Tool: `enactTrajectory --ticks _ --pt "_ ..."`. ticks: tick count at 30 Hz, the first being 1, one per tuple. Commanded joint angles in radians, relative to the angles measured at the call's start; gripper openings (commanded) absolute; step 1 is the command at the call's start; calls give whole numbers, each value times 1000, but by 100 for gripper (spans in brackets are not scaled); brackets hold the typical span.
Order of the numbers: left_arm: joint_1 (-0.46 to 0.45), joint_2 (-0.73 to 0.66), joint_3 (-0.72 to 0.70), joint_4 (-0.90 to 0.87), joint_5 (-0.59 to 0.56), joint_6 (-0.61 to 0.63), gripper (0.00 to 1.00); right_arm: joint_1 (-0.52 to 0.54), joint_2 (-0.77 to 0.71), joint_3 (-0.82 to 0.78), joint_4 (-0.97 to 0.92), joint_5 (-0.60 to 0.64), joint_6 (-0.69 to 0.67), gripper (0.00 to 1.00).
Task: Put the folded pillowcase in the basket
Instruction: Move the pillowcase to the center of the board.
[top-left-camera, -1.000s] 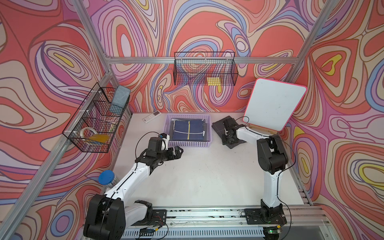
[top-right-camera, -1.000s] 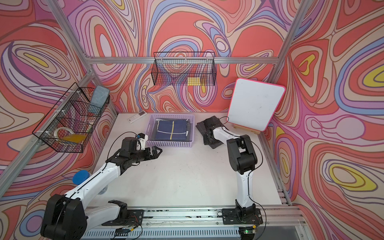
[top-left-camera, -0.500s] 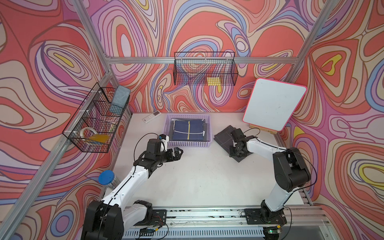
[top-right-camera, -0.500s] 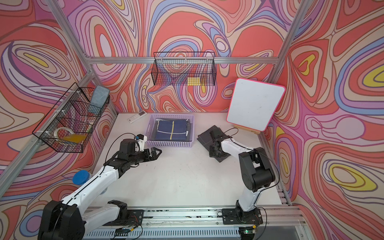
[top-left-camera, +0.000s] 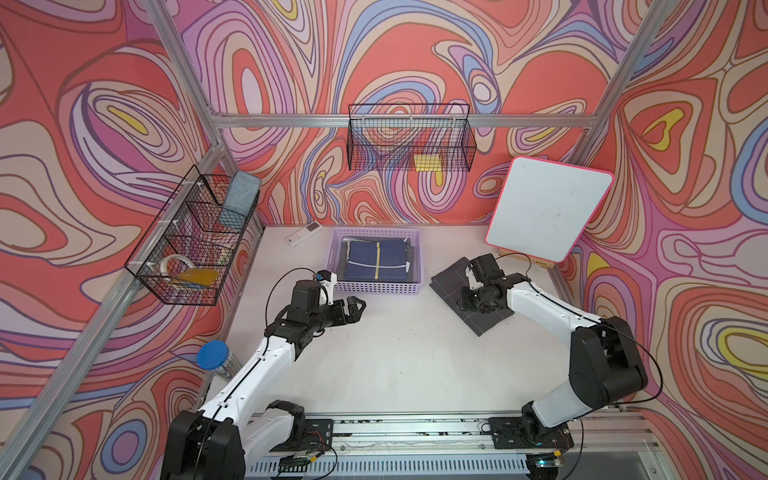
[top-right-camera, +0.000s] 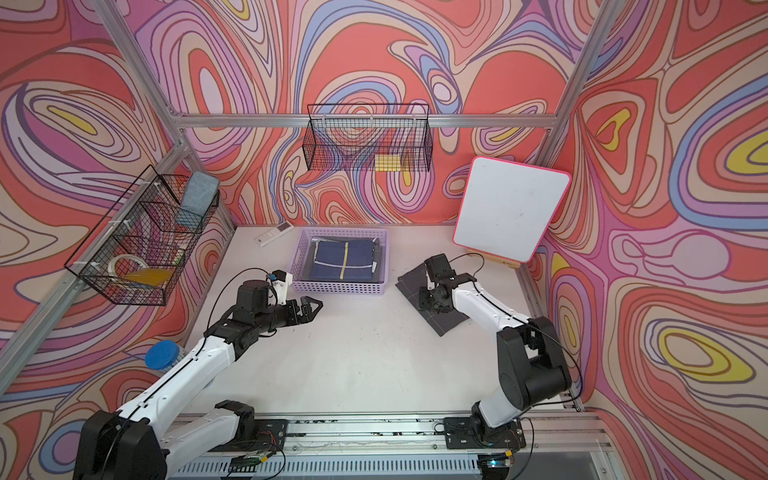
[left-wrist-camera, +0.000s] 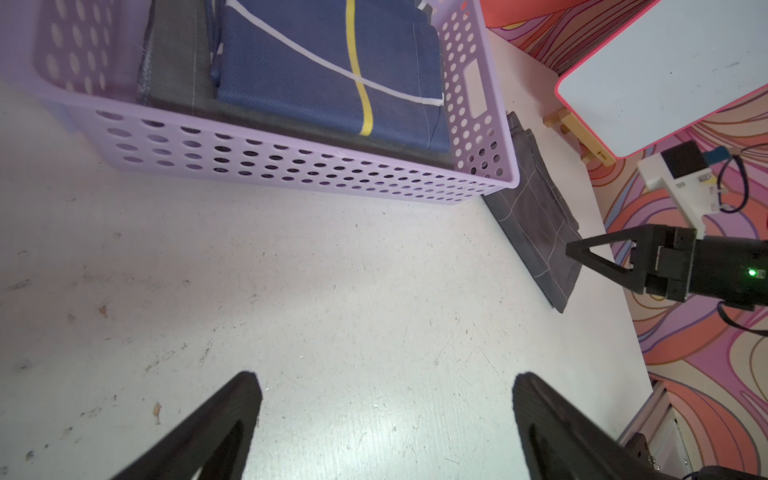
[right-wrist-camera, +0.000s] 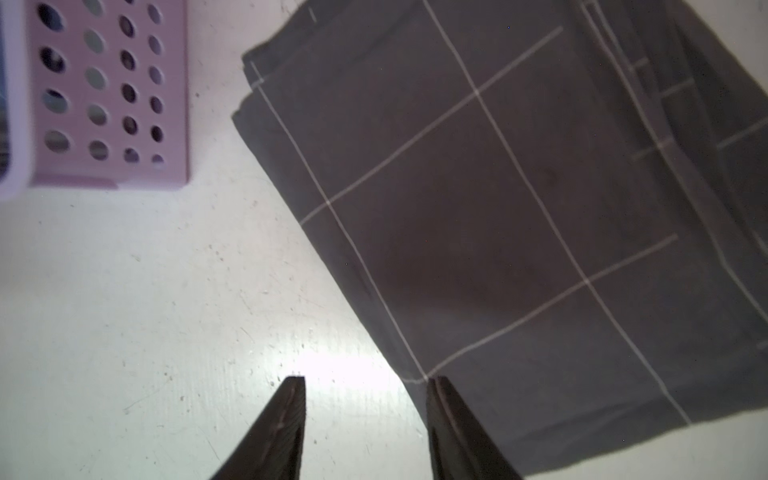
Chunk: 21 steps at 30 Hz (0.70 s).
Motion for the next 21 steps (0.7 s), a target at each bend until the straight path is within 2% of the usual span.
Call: enactTrajectory --ticks 1,8,15,19,21 --pt "-7 -19 -15 -18 -5 -6 99 11 105 79 71 -44 -31 47" --pt "-7 -17 -25 -23 1 -13 99 34 293 205 69 35 -26 42" --pt "-7 0 -24 -16 -8 -10 99 50 337 218 46 77 -39 37" --pt "-7 16 -25 -8 -1 -10 99 56 342 201 28 79 -37 23" --pt "-7 17 -26 -12 -2 -8 99 59 338 182 19 76 -32 13"
